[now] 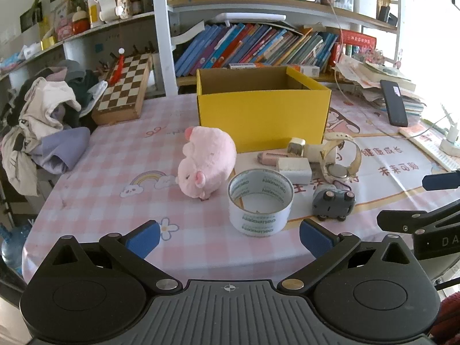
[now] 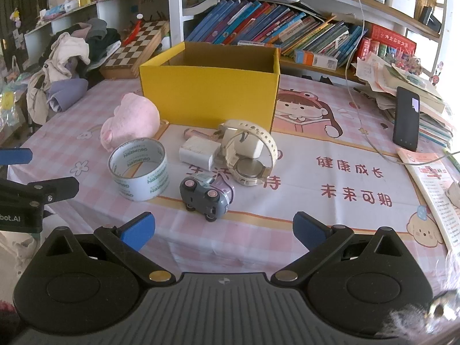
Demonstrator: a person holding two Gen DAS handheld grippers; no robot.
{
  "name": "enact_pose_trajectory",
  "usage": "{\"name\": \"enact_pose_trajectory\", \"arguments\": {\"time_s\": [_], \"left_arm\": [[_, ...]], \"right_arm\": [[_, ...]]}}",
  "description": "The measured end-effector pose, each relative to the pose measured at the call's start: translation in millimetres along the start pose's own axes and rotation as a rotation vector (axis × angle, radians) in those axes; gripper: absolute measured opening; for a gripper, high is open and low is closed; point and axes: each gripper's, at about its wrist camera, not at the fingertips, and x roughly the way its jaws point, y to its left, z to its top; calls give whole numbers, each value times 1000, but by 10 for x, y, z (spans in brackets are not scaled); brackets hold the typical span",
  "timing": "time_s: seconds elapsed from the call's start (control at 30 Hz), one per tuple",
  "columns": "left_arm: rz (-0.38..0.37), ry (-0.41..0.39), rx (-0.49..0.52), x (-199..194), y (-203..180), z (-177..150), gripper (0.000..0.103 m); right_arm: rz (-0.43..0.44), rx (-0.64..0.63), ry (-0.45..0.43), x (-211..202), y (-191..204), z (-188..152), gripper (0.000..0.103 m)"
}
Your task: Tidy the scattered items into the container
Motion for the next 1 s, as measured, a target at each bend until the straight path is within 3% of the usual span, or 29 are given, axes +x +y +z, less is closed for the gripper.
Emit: {"name": "enact_pose_trajectory", "arguments": {"time_s": [0.53,1.0], "left_arm": [[-26,-6,-9,21,3,16,103],[-40,72,3,224,-25,32,103]], "right_arm": [[22,-12,23,81,-2,26,103],[77,-33,85,331,-30,116,101]]}}
